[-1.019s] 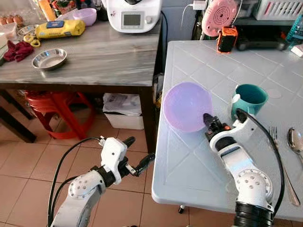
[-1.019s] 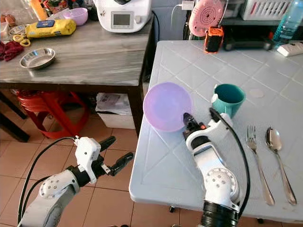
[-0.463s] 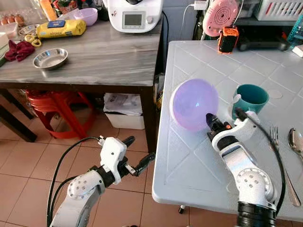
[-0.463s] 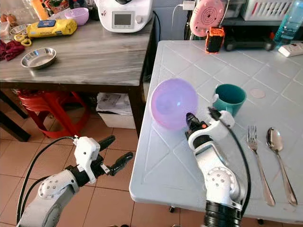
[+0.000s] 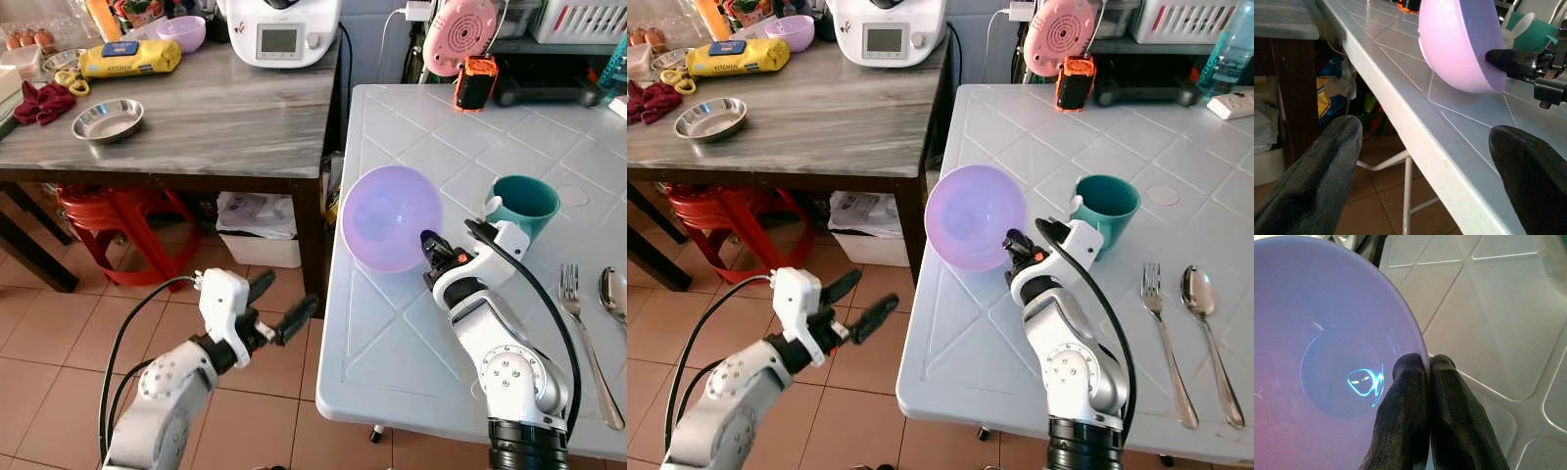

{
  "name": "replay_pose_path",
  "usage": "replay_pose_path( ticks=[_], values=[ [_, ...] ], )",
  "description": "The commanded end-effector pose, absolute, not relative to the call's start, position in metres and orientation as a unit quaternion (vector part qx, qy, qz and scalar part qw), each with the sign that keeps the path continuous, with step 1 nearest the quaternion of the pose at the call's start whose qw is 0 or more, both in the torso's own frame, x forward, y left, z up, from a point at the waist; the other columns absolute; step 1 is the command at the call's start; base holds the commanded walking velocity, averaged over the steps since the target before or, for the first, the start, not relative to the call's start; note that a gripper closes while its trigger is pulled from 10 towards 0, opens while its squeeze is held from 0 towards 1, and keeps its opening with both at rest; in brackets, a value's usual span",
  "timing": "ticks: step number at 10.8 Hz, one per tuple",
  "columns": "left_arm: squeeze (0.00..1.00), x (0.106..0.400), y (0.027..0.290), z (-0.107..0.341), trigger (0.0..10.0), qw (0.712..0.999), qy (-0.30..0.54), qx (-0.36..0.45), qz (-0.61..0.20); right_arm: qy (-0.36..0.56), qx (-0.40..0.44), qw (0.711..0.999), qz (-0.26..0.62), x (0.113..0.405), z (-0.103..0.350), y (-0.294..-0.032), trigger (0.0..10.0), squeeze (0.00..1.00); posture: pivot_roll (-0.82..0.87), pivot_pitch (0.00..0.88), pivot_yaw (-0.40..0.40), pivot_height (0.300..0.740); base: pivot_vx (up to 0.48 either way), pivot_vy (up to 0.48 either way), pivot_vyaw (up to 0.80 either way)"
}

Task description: Setting the table

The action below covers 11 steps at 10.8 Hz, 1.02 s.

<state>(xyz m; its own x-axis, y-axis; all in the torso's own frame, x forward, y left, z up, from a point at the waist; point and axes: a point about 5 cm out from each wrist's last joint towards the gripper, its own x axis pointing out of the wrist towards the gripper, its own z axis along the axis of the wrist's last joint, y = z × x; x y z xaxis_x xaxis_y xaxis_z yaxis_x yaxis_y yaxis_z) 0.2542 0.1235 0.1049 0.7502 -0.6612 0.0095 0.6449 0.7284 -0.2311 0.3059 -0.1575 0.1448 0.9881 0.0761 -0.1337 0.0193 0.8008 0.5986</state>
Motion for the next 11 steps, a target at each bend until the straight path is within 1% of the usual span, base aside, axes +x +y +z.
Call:
replay_pose_path(
  ticks=[1,2,3,4,5,6,7,8,9,10,11],
  values=[
    [0.00,0.254,0.125,0.108,10.0,0.929,0.036,-0.115,-0.350,0.066,0.307,0.949,0.021,0.305,0.148,-0.156,3.6,0.00,-0.05,0.100,0.063,0.740,0.000,0.000,0.00],
    [0.00,0.253,0.124,0.109,10.0,0.928,0.038,-0.119,-0.352,0.063,0.294,0.953,0.019,0.306,0.149,-0.157,5.8,0.00,-0.06,0.098,0.062,0.740,0.000,0.000,0.00],
    [0.00,0.257,0.129,0.107,10.0,0.938,0.043,-0.111,-0.326,0.060,0.276,0.959,0.021,0.307,0.150,-0.156,10.0,0.00,-0.06,0.096,0.062,0.740,0.000,0.000,0.00],
    [0.00,0.268,0.140,0.099,10.0,0.960,0.059,-0.094,-0.258,0.044,0.242,0.969,0.021,0.307,0.155,-0.156,10.0,0.00,-0.06,0.095,0.062,0.740,0.000,0.000,0.00],
    [0.00,0.279,0.156,0.099,10.0,0.981,0.047,-0.056,-0.178,0.016,0.205,0.978,0.011,0.307,0.162,-0.159,10.0,0.00,-0.06,0.095,0.062,0.740,0.000,0.000,0.00],
    [0.00,0.285,0.167,0.097,10.0,0.989,0.051,-0.053,-0.131,-0.003,0.173,0.985,0.020,0.306,0.168,-0.158,10.0,0.00,-0.06,0.094,0.065,0.740,0.000,0.000,0.00],
    [0.00,0.294,0.181,0.103,10.0,0.995,0.032,-0.057,-0.079,-0.026,0.122,0.991,0.038,0.305,0.176,-0.151,10.0,0.00,-0.06,0.094,0.065,0.740,0.000,0.000,0.00],
    [0.00,0.301,0.194,0.111,10.0,0.998,0.011,-0.061,-0.019,-0.036,0.106,0.993,0.042,0.303,0.177,-0.146,10.0,0.00,-0.05,0.092,0.065,0.740,0.000,0.000,0.00],
    [0.00,0.303,0.197,0.112,10.0,0.998,0.008,-0.063,-0.002,-0.039,0.101,0.993,0.040,0.303,0.176,-0.145,10.0,0.00,-0.05,0.092,0.065,0.740,0.000,0.000,0.00],
    [0.00,0.306,0.199,0.112,10.0,0.999,0.002,-0.047,0.013,-0.050,0.085,0.994,0.040,0.302,0.176,-0.143,10.0,0.00,-0.04,0.091,0.067,0.740,0.000,0.000,0.00],
    [0.00,0.307,0.201,0.110,10.0,0.999,0.004,-0.044,0.015,-0.055,0.080,0.994,0.041,0.301,0.176,-0.142,10.0,0.00,-0.04,0.091,0.068,0.740,0.000,0.000,0.00]
  ],
)
